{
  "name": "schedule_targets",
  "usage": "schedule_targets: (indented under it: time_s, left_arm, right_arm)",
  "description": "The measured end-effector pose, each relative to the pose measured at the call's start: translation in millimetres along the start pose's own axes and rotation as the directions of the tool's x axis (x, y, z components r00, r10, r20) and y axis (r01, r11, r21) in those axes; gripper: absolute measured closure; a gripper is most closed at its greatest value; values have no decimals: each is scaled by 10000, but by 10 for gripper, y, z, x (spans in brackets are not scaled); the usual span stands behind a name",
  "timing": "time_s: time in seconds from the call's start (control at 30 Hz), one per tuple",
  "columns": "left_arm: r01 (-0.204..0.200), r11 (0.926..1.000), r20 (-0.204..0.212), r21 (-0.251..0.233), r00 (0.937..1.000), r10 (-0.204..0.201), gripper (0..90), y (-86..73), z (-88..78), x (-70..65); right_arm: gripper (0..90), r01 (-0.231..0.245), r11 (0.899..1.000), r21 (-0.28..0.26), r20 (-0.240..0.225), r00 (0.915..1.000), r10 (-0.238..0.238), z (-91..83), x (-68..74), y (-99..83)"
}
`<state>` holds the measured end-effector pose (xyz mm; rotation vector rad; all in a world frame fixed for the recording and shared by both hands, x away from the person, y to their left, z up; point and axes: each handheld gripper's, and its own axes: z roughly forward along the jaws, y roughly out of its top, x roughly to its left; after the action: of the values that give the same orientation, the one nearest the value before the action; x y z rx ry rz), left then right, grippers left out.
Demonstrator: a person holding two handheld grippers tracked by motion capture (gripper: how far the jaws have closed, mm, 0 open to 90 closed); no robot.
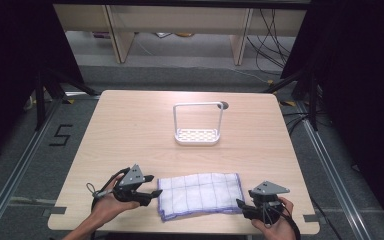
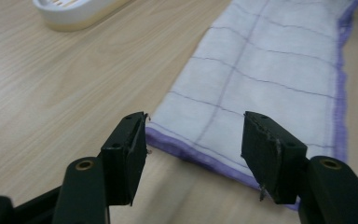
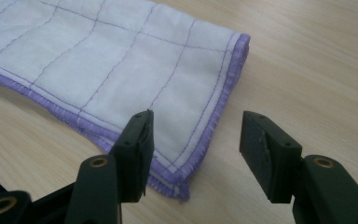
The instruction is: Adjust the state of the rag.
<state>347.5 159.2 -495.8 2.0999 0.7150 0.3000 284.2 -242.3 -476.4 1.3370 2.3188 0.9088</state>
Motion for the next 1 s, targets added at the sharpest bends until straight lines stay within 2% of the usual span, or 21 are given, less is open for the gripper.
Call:
schedule_targets:
  time_s: [0.1, 0.13, 0.17, 0.2, 0.23, 0.3, 0.33, 0.4, 0.43, 0.47, 0.53, 0.63, 0.67, 0.8, 0.83, 0.87, 0.9, 0.97, 1.0]
  left_arm:
    - [56, 9996, -62, 283, 10000, -55, 409, 22, 81, 115]
    - [21, 9991, -72, 421, 10000, -17, 411, 30, 97, 143]
    - [55, 9990, -48, 453, 10000, -52, 415, 38, 120, 156]
    - [274, 9990, -68, 357, 9996, -272, 420, 45, 152, 152]
    - [63, 9988, -3, 484, 10000, -63, 422, 57, 166, 177]
    - [-3, 9982, 53, 599, 10000, 0, 437, 76, 202, 201]
    - [-16, 9980, 49, 631, 10000, 13, 441, 79, 221, 205]
    - [58, 9979, 41, 648, 10000, -60, 448, 69, 263, 199]
    - [-215, 9964, 45, 823, 9998, 212, 453, 62, 271, 208]
    - [-313, 9960, -56, 837, 9995, 319, 459, 51, 282, 201]
    - [-234, 9965, -43, 805, 9997, 238, 469, 30, 304, 189]
    - [-276, 9956, 42, 896, 9996, 273, 492, 11, 319, 173]
    - [-329, 9957, 70, 867, 9994, 325, 502, 7, 328, 169]
    - [-584, 9947, 266, 845, 9981, 564, 578, -5, 333, 147]
    - [-528, 9954, 319, 804, 9982, 504, 608, -11, 336, 138]
    - [-721, 9939, 406, 835, 9968, 689, 629, -9, 331, 143]
    - [-571, 9956, 459, 749, 9975, 537, 657, -13, 336, 129]
    - [-743, 9932, 585, 901, 9959, 692, 707, -14, 320, 136]
    - [-657, 9945, 620, 821, 9962, 607, 736, -20, 325, 131]
  right_arm:
    - [454, 92, 9998, 182, 177, 9998, -95, 33, -8, -37]
    - [454, -156, 9994, 305, 79, 9999, 154, 39, 0, -43]
    - [455, -128, 9995, 280, 138, 9998, 124, 41, -4, -54]
    - [457, -159, 9994, 314, 153, 9998, 154, 43, -1, -59]
    - [461, -50, 9995, 301, 207, 9998, 44, 43, -1, -67]
    - [471, -38, 9992, 399, 214, 9998, 29, 52, 17, -74]
    - [475, 113, 9993, 356, 354, 9993, -126, 67, 21, -83]
    - [487, 308, 9977, 608, 472, 9983, -337, 92, 41, -100]
    - [490, 286, 9970, 723, 517, 9981, -324, 106, 54, -108]
    - [495, 486, 9958, 779, 514, 9973, -527, 125, 52, -120]
    - [499, 348, 9951, 929, 533, 9978, -399, 146, 76, -127]
    - [520, 628, 9941, 887, 586, 9960, -681, 154, 72, -140]
    - [533, 566, 9941, 922, 557, 9965, -619, 150, 81, -136]
    - [574, 541, 9942, 925, 413, 9975, -581, 149, 94, -140]
    - [583, 558, 9941, 926, 385, 9975, -596, 148, 93, -140]
    - [600, 673, 9936, 908, 339, 9969, -706, 148, 85, -139]
    - [610, 696, 9936, 893, 301, 9969, -725, 149, 87, -139]
    - [651, 959, 9918, 841, 264, 9948, -984, 154, 85, -145]
    - [670, 878, 9922, 886, 197, 9958, -899, 148, 100, -140]
